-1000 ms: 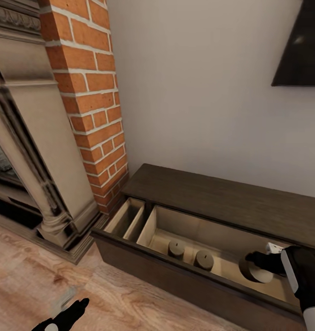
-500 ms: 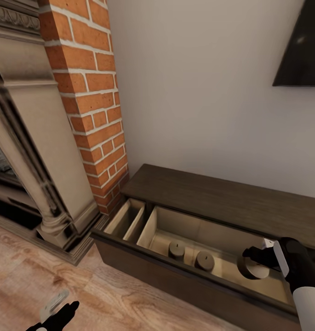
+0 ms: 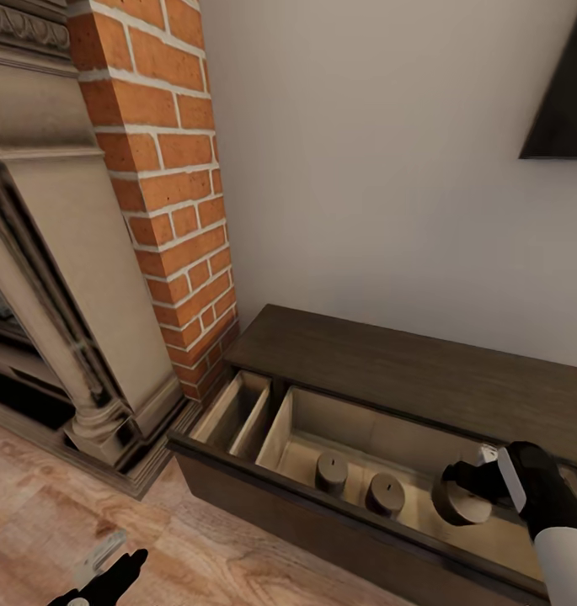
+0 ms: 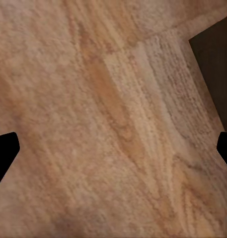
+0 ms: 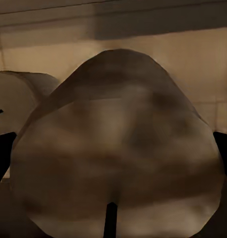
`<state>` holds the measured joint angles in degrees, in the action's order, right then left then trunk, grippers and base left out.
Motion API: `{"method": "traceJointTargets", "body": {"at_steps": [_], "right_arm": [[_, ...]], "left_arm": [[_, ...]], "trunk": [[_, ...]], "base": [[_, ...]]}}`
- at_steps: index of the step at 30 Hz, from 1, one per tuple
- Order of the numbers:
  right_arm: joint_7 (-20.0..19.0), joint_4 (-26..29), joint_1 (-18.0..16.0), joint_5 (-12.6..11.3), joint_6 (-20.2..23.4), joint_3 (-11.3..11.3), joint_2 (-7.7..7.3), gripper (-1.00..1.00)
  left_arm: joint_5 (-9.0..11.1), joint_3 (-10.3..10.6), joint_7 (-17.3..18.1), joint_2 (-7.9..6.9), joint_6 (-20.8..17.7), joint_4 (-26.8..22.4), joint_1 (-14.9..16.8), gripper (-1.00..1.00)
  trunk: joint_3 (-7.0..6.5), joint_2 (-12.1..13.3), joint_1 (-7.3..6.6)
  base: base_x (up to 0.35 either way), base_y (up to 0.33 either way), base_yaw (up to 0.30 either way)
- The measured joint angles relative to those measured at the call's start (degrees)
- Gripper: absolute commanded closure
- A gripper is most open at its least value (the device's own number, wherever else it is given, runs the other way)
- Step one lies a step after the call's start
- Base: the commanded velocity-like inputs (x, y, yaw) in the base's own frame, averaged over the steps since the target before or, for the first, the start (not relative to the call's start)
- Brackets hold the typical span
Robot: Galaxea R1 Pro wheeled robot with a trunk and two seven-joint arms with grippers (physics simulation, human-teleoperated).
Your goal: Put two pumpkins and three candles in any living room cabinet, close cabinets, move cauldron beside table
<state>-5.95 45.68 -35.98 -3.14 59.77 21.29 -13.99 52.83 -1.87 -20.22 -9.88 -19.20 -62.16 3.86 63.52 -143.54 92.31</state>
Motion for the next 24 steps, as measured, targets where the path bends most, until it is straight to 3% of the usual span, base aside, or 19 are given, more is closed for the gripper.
{"method": "traceJointTargets", "body": {"at_steps": [13, 16, 24], "right_arm": [[0.1, -3.0, -0.9, 0.0, -0.1, 0.0, -0.07, 1.00], [0.6, -3.1, -1.7, 0.0, -2.3, 0.1, -0.08, 1.00], [3.6, -6.6, -4.0, -0.2, -6.2, 0.0, 0.00, 1.00]], "left_arm": [[0.0, 0.3, 0.3, 0.22, -3.0, -3.3, 0.0, -1.00], [-0.1, 0.4, 0.3, 0.22, -3.1, -3.3, 0.0, -1.00], [-0.1, 0.4, 0.3, 0.22, -3.1, -3.1, 0.0, -1.00]], "trunk": [[2.87, -0.2, 0.33], [3.53, -0.2, 0.41], [3.54, -0.2, 0.41]], "base": [[0.001, 0.000, 0.000], [0.000, 0.000, 0.000], [0.000, 0.000, 0.000]]}}
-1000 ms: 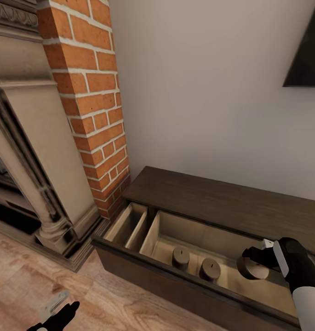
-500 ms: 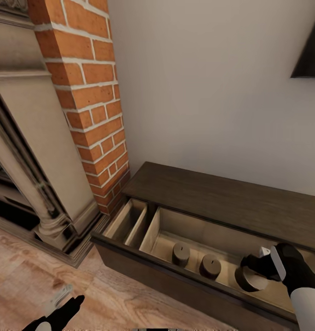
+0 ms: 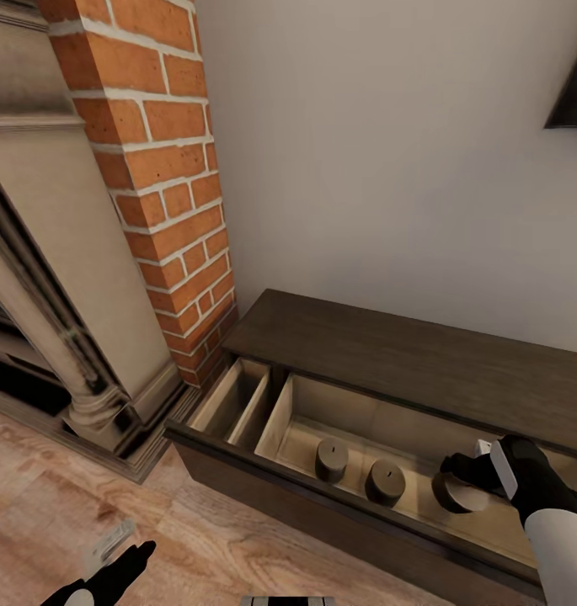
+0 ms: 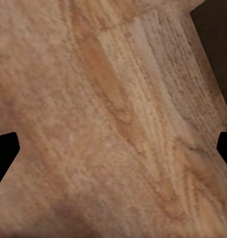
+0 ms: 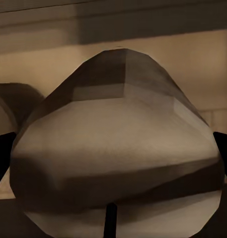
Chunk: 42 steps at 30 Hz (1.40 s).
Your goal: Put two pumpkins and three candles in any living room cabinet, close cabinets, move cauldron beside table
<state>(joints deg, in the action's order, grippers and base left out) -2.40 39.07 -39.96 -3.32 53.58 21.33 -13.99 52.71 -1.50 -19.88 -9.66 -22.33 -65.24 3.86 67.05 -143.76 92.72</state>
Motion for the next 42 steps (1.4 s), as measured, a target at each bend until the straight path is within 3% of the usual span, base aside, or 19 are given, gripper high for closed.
{"method": "traceJointTargets", "body": {"at_steps": [4, 8, 28, 33, 40, 41, 42], "right_arm": [[0.3, -2.8, -2.0, -0.1, -0.5, 0.0, -0.06, 1.00], [0.3, -3.9, -2.8, 0.0, -0.6, 0.0, -0.08, 1.00], [0.3, -4.1, -3.0, -0.1, -0.7, 0.1, -0.13, 1.00], [0.3, -4.1, -3.0, -0.1, -0.7, 0.0, -0.15, 1.00], [0.3, -4.1, -3.0, -0.1, -0.7, 0.1, -0.09, 1.00], [0.3, -4.1, -3.0, -0.1, -0.7, 0.1, -0.09, -1.00], [0.3, -4.1, -3.0, 0.0, -0.7, 0.0, -0.07, -1.00]], "left_arm": [[0.0, 0.0, 0.1, 0.00, 0.0, 0.2, 0.0, -1.00], [0.0, 0.0, 0.1, 0.00, 0.0, 0.3, 0.0, -1.00], [0.0, 0.0, 0.2, -0.09, -0.1, -0.1, 0.0, -1.00], [0.0, 0.0, 0.2, -0.09, -0.1, -0.2, 0.0, -1.00], [-0.1, 0.0, 0.1, -0.09, -0.1, -0.2, 0.0, -1.00], [-0.1, 0.0, 0.1, -0.06, -0.1, -0.3, 0.0, -1.00], [-0.1, 0.0, 0.1, -0.07, -0.1, -0.3, 0.0, -1.00]], "trunk": [[0.00, 0.0, 0.00], [0.88, 0.0, 0.11], [5.32, -0.3, 0.62], [5.32, -0.3, 0.62], [6.43, -0.4, 0.75], [6.43, -0.4, 0.75], [6.43, -0.4, 0.75]], "base": [[0.000, 0.000, 0.000], [0.000, 0.000, 0.000], [0.000, 0.000, 0.000], [0.000, 0.000, 0.000], [0.000, 0.000, 0.000], [0.000, 0.000, 0.000], [0.000, 0.000, 0.000]]}}
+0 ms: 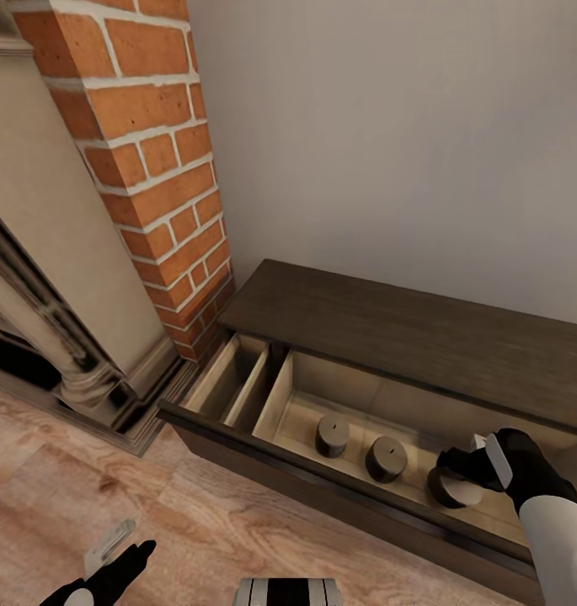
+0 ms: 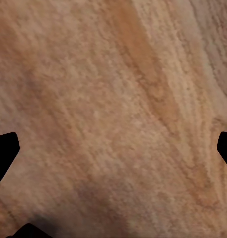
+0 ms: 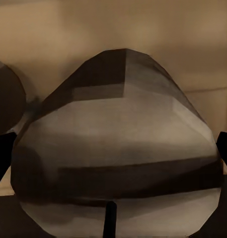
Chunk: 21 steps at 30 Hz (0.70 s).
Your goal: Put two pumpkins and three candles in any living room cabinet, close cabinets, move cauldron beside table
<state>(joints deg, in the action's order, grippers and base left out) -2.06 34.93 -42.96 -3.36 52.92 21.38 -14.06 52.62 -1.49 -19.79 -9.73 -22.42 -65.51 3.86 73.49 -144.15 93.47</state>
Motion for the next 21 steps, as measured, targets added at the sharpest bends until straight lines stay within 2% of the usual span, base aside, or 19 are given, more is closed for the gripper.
{"method": "traceJointTargets", "body": {"at_steps": [12, 21], "right_arm": [[0.0, 0.7, 0.1, 0.1, 0.0, 0.0, -0.01, -1.00], [-0.2, 4.1, 0.3, 0.1, 0.0, 0.1, 0.03, -1.00]], "left_arm": [[-0.2, 0.1, 0.0, 0.15, 0.0, 0.4, 0.0, -1.00], [-0.4, 0.1, 0.1, 0.15, 0.7, 4.0, 0.0, -1.00]], "trunk": [[0.00, 0.0, 0.00], [-0.22, 0.0, -0.03]], "base": [[0.000, 0.000, 0.000], [0.000, 0.000, 0.000]]}}
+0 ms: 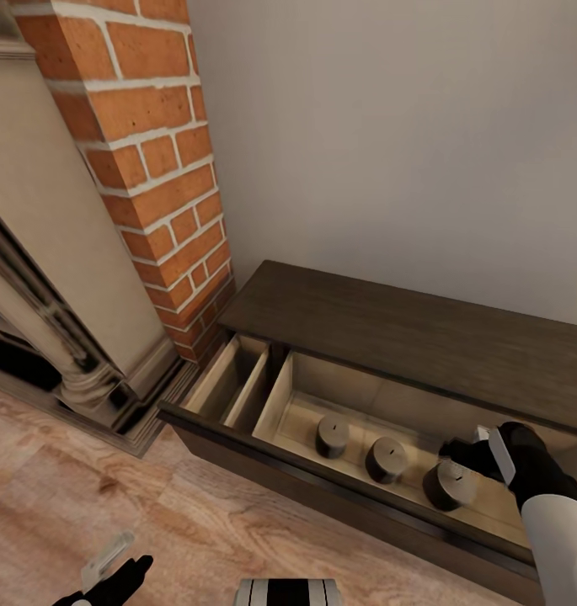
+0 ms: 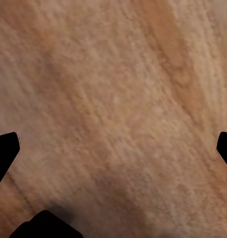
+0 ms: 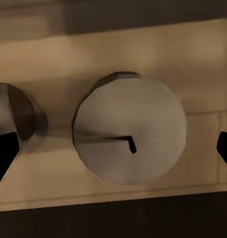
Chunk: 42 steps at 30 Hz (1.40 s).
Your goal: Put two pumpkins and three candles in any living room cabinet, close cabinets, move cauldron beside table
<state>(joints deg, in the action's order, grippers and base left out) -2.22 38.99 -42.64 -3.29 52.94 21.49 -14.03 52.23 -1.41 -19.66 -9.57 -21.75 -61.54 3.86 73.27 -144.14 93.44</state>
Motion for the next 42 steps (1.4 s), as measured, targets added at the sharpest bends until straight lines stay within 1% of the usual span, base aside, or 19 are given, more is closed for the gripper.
{"method": "traceJointTargets", "body": {"at_steps": [15, 22, 24, 28, 30, 33, 36, 42], "right_arm": [[0.0, 0.8, 0.1, 0.0, 0.1, -0.1, 0.05, -1.00], [-0.1, 1.5, 1.4, -0.1, 0.5, -0.1, 0.12, -1.00], [-0.2, 1.9, 1.8, -0.1, 0.7, -0.1, 0.12, -1.00], [-0.3, 3.9, 4.5, -0.7, 1.0, -0.2, 0.41, -1.00], [-0.4, 6.4, 6.3, -0.9, 1.1, -0.2, 1.46, -1.00], [-0.4, 8.5, 7.2, -1.0, 1.2, -0.2, 2.38, -1.00], [-0.4, 9.3, 7.6, -1.0, 1.2, -0.2, 2.74, -1.00], [-0.4, 12.2, 8.2, -1.0, 1.3, -0.1, 3.05, -1.00]], "left_arm": [[-0.1, 0.0, -0.1, 0.00, 0.2, 0.4, 0.0, -1.00], [-0.1, 0.0, -0.1, -0.02, 0.1, 0.5, 0.0, -1.00], [0.0, 0.0, -0.1, -0.03, 0.1, 0.5, 0.0, -1.00], [-0.1, 0.0, 0.0, -0.01, 0.1, 0.5, 0.0, -1.00], [-0.2, 0.0, 0.0, 0.00, 0.1, 0.5, 0.0, -1.00], [-0.2, 0.0, 0.1, 0.00, 0.1, 0.5, 0.0, -1.00], [-0.2, 0.0, 0.1, 0.00, 0.1, 0.5, 0.0, -1.00], [-0.2, 0.1, 0.0, 0.00, 0.1, 0.5, 0.0, -1.00]], "trunk": [[-3.32, 0.2, -0.39], [-4.88, 0.3, -0.57], [-4.88, 0.3, -0.56], [-4.88, 0.3, -0.56], [-4.88, 0.3, -0.56], [-4.88, 0.3, -0.56], [-4.88, 0.3, -0.56], [-6.21, 0.4, -0.72]], "base": [[0.000, 0.000, 0.000], [0.000, 0.000, 0.000], [0.000, 0.000, 0.000], [0.000, 0.000, 0.000], [0.000, 0.000, 0.000], [0.000, 0.000, 0.000], [0.000, 0.000, 0.000], [0.000, 0.000, 0.000]]}}
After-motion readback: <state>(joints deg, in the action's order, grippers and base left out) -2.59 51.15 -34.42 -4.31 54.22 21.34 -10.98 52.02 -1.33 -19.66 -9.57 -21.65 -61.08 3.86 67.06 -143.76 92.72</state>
